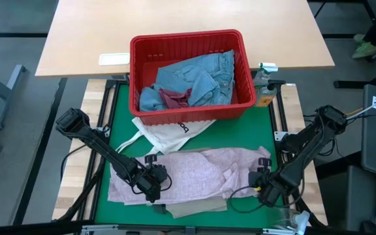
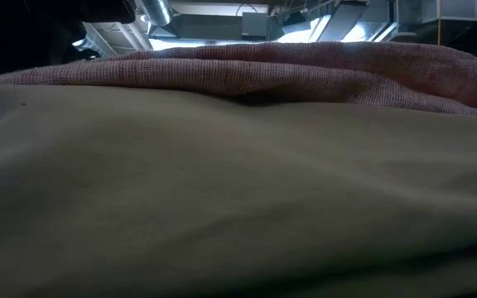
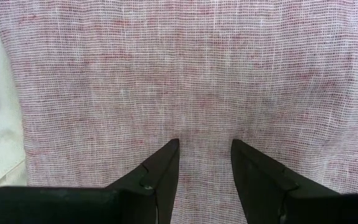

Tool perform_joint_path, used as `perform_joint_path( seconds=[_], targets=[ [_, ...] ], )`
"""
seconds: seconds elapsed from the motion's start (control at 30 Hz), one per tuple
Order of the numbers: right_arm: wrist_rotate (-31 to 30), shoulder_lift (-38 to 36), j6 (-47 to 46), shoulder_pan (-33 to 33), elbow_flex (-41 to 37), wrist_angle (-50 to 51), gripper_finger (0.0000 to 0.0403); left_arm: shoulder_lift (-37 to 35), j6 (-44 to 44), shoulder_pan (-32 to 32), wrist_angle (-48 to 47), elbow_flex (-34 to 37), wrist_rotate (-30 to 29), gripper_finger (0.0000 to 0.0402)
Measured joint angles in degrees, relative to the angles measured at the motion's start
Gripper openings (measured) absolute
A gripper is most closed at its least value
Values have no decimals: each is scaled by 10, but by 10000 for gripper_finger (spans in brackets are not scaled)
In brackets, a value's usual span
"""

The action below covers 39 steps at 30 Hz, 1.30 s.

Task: Fold laundry
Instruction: Fold the pink shirt

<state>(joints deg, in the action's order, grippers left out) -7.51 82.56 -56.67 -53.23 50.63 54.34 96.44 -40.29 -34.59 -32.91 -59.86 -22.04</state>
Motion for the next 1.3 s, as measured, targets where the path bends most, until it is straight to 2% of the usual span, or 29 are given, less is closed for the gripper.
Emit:
perform_joint_path(
  seconds=[0.27, 0.37, 0.7, 0.87, 0.93, 1.1, 1.3],
  targets=[
    [-5, 0, -6, 0, -38, -49, 166, 0, 0, 0, 0, 0, 0, 139],
    [-15, 0, -29, 0, -42, -49, 153, 0, 0, 0, 0, 0, 0, 139],
    [-19, 0, -35, 0, -42, -54, 65, 0, 0, 0, 0, 0, -17, 139],
    [1, 0, -36, 0, -40, -69, 14, 0, 0, 0, 0, 0, -18, 139],
    [13, 0, -35, 0, -29, -69, 5, 0, 0, 0, 0, 0, -18, 139],
    [54, 0, -32, -1, 17, -70, 16, 0, 0, -1, 0, 0, -18, 139],
    [187, 0, -32, -1, 40, -63, 4, 0, 0, -1, 0, 0, -17, 139]
  ],
)
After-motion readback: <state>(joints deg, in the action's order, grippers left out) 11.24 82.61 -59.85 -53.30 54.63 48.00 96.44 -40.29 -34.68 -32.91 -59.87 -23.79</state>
